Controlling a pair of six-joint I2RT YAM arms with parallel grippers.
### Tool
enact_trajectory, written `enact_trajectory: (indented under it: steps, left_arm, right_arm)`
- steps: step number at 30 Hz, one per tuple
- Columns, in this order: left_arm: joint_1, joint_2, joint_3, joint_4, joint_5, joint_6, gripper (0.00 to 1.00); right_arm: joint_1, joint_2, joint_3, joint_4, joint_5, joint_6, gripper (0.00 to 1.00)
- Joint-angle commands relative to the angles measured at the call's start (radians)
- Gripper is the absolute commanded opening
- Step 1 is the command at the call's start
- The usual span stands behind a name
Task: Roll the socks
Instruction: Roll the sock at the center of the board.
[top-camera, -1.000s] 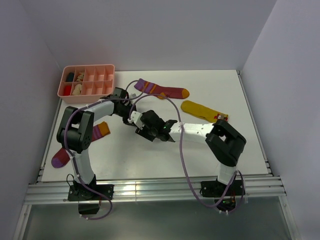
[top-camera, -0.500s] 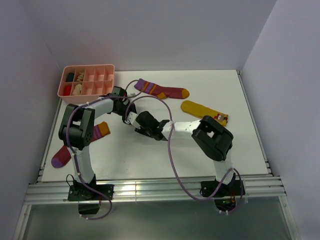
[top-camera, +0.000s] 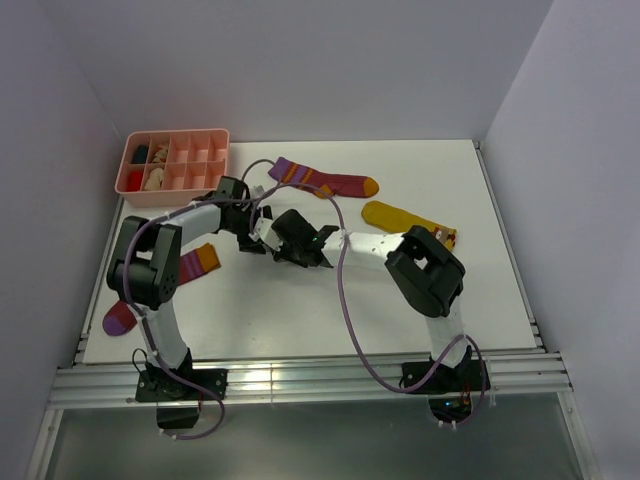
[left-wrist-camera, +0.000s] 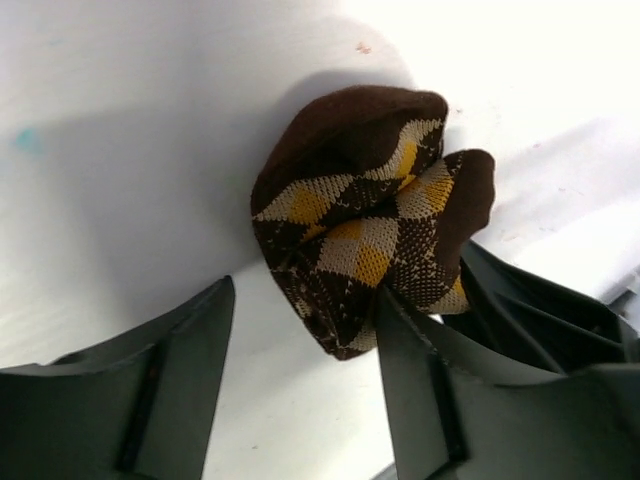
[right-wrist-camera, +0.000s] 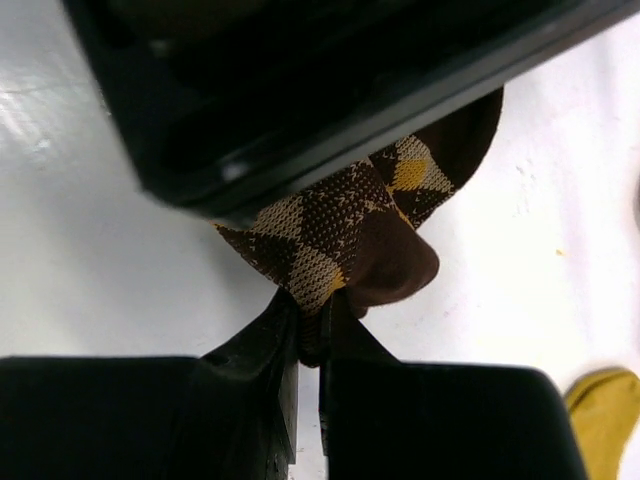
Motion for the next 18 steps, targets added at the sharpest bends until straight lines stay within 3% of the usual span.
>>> enact_trajectory:
  steps: [1,11,18]
  left_arm:
    - [0.014,-0.071,-0.076,0.042,-0.172,0.009,0.64]
    - [0.131,-0.289,-0.220,0.148,-0.316,-0.077,0.66]
    - [0.149,-0.497,-0.364,0.238,-0.288,-0.051,0.64]
  right_arm:
    - [0.010,0.026,0.018,-0.135,-0.188,0.035,0.00]
    - [-0.008,0.042,0.096,-0.297,-0.283,0.020,0.00]
    - [-0.008,0.062,0.114,-0.325,-0.320,0.020,0.00]
